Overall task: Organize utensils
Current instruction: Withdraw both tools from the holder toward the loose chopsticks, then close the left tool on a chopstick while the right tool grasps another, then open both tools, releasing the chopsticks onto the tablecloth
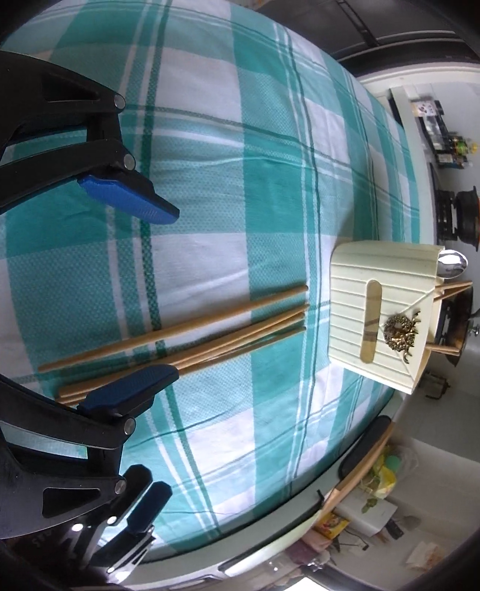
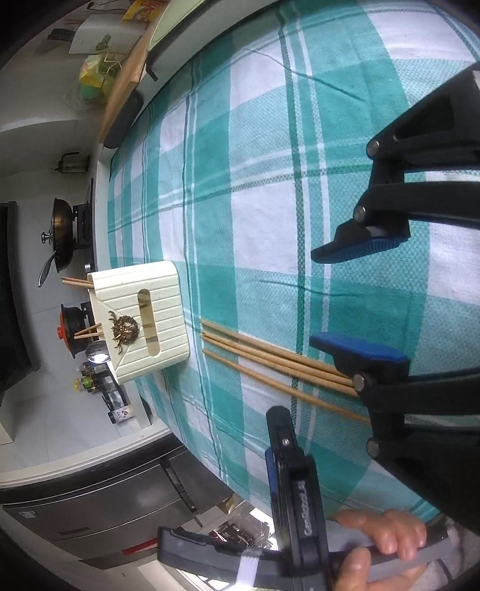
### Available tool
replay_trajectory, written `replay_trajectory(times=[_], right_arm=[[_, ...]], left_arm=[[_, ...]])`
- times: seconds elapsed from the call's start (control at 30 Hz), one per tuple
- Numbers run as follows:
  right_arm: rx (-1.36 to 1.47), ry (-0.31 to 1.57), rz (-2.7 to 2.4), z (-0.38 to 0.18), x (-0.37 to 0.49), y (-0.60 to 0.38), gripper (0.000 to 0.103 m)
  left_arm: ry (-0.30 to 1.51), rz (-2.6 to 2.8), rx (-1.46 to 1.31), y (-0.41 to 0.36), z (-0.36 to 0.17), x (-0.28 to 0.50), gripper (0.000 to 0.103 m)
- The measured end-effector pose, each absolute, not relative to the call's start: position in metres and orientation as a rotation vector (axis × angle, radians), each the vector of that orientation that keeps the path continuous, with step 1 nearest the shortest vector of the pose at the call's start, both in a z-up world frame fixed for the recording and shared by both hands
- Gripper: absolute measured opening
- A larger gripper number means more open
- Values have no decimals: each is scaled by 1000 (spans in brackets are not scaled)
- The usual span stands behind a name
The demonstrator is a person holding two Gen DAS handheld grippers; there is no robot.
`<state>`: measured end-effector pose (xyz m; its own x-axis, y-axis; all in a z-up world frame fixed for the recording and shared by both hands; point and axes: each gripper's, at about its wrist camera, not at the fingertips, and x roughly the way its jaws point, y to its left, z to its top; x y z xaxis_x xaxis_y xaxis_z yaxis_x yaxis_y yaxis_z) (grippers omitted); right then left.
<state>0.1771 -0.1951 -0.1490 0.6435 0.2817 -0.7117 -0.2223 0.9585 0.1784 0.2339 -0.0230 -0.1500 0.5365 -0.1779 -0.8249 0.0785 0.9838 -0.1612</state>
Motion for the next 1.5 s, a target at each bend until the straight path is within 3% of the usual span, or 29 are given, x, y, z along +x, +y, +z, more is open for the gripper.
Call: replay_trajectory(times=[0.07,0.13,0.2,0.3,0.33,0.53,1.03,1.1,1.37,1.47,1.5], right_arm=[[60,830,298,-151,180,-190,39],[39,835,309,-151,186,-185,35],[38,857,323,-155,196,-181,32],[72,903,349,-162,212,-176,23],[76,911,359,-163,217,-173,23],[50,946,413,-169,240,-143,22],[-146,977,319,-171,238,-125,10],[-167,950,257,-172,236,-129,5],[-160,933,91,-172,209,-185,6],[-123,921,95,-172,198,-196,18],[-110,911,101,-171,195,-197,35]], left_arm=[[1001,-131,-79,-27,-157,239,74],[1023,-121,-69,-30,-166,242,61],[1022,-119,-63,-32,-170,242,55],[1002,-130,-27,-38,-170,241,11],[1002,-122,-25,-36,-170,241,7],[1003,-65,-88,-13,-170,233,6],[990,15,-106,3,-170,208,6],[987,24,-109,5,-171,207,7],[993,61,-156,30,-170,194,7],[990,42,-168,31,-168,191,8],[986,28,-181,31,-166,190,15]])
